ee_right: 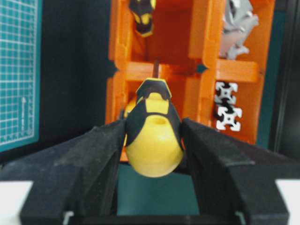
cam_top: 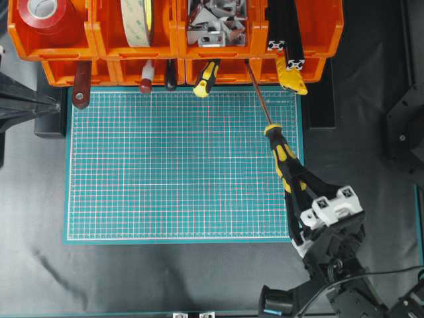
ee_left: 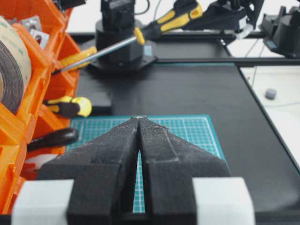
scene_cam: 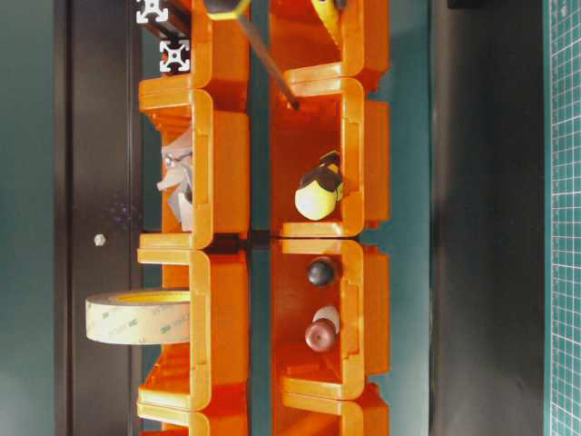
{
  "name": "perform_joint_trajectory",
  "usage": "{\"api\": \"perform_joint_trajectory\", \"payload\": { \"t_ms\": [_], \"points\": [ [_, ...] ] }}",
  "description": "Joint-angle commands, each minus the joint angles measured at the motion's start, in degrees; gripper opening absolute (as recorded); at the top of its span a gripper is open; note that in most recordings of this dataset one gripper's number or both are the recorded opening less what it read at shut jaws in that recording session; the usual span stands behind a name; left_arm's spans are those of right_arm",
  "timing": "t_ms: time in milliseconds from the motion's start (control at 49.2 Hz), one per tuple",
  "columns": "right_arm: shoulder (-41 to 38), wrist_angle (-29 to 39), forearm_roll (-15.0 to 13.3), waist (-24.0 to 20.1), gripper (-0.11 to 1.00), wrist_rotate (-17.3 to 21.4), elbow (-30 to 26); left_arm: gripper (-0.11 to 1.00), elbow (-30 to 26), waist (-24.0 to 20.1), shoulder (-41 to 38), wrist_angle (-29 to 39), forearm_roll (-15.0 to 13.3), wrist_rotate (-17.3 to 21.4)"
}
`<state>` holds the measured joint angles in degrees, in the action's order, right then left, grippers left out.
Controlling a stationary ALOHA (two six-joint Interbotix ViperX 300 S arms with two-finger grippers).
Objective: Pick screwdriver from container rack with right arm.
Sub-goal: 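Pull the screwdriver out of the rack toward the front with the right gripper, then swing the held screwdriver over the mat and lower it with the right gripper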
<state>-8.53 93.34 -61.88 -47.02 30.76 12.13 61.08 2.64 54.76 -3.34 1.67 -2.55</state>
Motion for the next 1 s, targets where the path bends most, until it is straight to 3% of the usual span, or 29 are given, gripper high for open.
{"api": "perform_joint_trajectory", "payload": {
  "t_ms": [0,284,447,752,975],
  "points": [
    [0.2,2.0,-0.4,-2.0,0.42,-0.1,-3.1,0.0,-1.4,0.1,0.0,-0.3,0.2,-0.4],
    [-3.7,5.4,-0.4,-8.5,0.42,-3.1,-9.1,0.0,-1.5,0.0,0.4,-0.3,0.2,-0.4],
    [-5.4,4.8,-0.5,-9.2,0.42,-6.0,-11.1,0.0,-1.6,-0.2,1.3,-0.3,0.2,-0.4],
    [-7.5,-10.2,-0.4,-8.4,0.42,-6.4,-9.2,0.0,-1.9,-0.3,3.6,-0.3,0.2,-0.4],
    [-8.2,-19.8,-0.5,-4.8,0.42,-6.4,-5.0,0.0,-2.1,-0.4,3.8,-0.3,0.2,-0.4]
  ]
}}
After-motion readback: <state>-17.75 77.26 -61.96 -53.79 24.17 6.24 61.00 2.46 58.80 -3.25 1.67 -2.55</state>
